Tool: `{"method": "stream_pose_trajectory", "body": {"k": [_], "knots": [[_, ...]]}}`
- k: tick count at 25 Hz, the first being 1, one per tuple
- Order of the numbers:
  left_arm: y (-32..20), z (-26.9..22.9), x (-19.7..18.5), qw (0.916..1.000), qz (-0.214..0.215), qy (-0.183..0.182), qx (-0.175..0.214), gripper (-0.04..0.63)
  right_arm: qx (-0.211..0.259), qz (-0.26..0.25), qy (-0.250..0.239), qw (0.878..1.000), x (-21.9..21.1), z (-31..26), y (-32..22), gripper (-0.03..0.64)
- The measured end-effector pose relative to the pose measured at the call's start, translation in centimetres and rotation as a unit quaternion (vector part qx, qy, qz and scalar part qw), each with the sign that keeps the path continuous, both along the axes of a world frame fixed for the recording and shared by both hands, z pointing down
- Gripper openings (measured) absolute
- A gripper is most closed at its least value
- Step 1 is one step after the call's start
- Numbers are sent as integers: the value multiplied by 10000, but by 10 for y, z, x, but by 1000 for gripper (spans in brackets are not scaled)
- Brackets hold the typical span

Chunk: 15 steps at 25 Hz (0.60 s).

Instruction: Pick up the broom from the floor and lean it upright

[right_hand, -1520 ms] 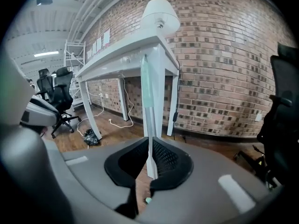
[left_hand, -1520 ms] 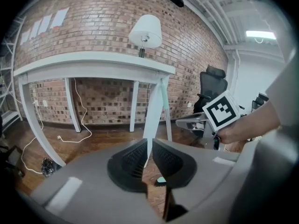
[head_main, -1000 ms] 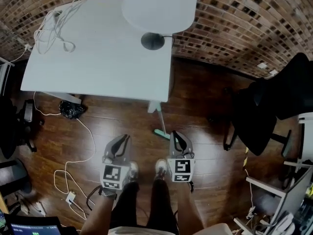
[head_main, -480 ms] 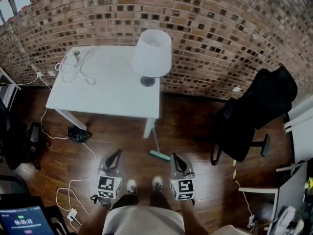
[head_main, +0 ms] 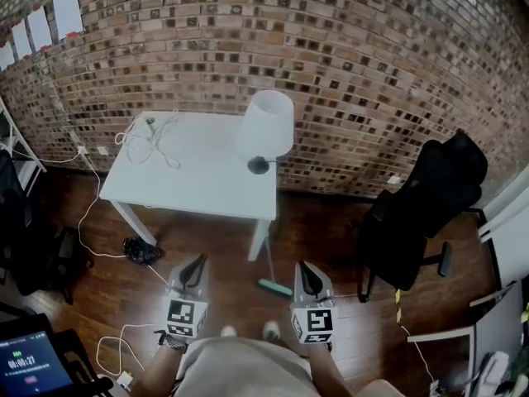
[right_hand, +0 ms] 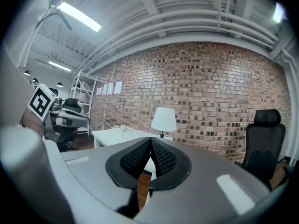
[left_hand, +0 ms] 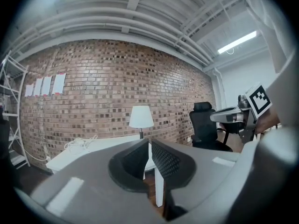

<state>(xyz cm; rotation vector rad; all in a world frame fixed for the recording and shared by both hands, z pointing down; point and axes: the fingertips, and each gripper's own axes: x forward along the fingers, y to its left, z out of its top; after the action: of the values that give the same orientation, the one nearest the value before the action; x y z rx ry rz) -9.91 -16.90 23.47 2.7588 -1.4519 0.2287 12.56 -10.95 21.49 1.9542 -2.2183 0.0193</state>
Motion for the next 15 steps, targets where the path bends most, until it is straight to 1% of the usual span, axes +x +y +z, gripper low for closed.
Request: {"method": "stream_pose_trajectory", "body": {"k": [5, 9, 15], "knots": [[-4, -21, 4, 9998, 2, 43, 174, 20, 125, 43, 34, 9999, -1, -13, -6, 14], [-5, -19, 5, 9998, -30, 50, 171, 20, 141, 95, 14, 9999, 4, -18, -6, 14], [-4, -27, 9, 9999, -31, -15, 151, 20, 31, 161, 3, 9999, 13, -13, -2, 14]]}}
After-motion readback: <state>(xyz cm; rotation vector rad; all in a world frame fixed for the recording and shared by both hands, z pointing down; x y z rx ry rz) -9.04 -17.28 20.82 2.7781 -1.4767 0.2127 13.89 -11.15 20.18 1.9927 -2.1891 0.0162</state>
